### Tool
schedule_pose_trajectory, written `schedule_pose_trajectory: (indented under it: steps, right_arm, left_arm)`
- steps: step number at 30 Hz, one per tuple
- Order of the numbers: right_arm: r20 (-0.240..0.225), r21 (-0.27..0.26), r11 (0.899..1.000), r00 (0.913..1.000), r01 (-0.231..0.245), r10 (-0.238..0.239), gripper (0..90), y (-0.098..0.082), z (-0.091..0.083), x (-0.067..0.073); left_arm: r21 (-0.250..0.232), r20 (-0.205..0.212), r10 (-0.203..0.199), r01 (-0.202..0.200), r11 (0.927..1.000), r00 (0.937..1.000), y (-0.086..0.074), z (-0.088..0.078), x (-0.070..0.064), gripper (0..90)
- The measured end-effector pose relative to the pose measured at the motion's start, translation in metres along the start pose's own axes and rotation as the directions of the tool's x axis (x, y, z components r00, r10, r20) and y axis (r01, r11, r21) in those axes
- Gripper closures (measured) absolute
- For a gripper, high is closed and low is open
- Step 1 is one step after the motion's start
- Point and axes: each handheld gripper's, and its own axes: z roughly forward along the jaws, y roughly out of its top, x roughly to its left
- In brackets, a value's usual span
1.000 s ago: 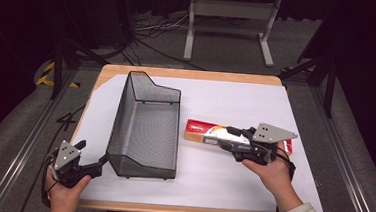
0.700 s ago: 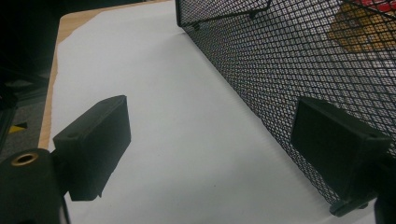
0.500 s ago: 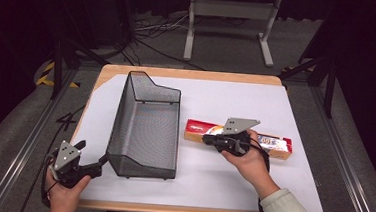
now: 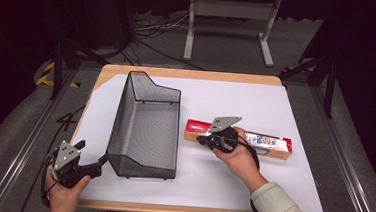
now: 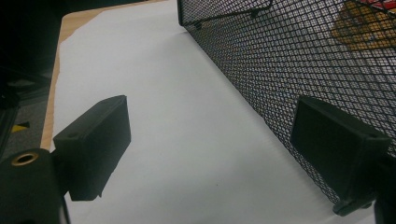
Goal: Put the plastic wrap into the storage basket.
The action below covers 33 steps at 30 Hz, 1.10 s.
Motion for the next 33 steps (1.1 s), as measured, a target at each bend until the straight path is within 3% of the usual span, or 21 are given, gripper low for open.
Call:
schedule_pose_trajectory:
  steps: [4,12,19,21,23,26,33]
  right_arm:
    - [0.017,0.029,1.0,0.9998,-0.007,0.007,90.0,-0.003,0.009,-0.002]
    - [0.072,0.098,0.995,0.9971,0.02,-0.027,90.0,-0.004,0.027,0.0]
    - [0.09,0.121,0.993,0.9956,0.017,-0.028,90.0,-0.001,0.035,-0.001]
    - [0.134,0.137,0.991,0.9909,-0.006,-0.012,90.0,0.003,0.038,-0.004]
    - [0.143,0.138,0.99,0.9897,-0.017,-0.003,90.0,0.003,0.038,-0.006]
    - [0.202,0.15,0.987,0.9791,-0.056,0.025,90.0,0.008,0.042,-0.014]
    - [0.253,0.138,0.982,0.963,-0.13,0.092,90.0,0.011,0.044,-0.033]
  left_arm:
    - [0.002,-0.003,-0.003,0.003,1.0,1.0,-0.001,0.0,0.0,13.0]
    - [0.003,-0.004,0.003,-0.003,1.0,1.0,0.0,0.0,0.001,13.0]
    - [0.003,-0.006,0.002,-0.002,1.0,1.0,-0.001,0.0,0.001,13.0]
    - [0.004,-0.006,0.001,-0.001,1.0,1.0,-0.001,-0.001,0.001,13.0]
    - [0.005,-0.006,0.001,-0.001,1.0,1.0,-0.001,-0.001,0.001,13.0]
    - [0.004,-0.004,0.0,0.0,1.0,1.0,-0.001,-0.001,0.002,13.0]
    - [0.003,-0.007,0.002,-0.002,1.0,1.0,-0.002,-0.001,0.002,13.0]
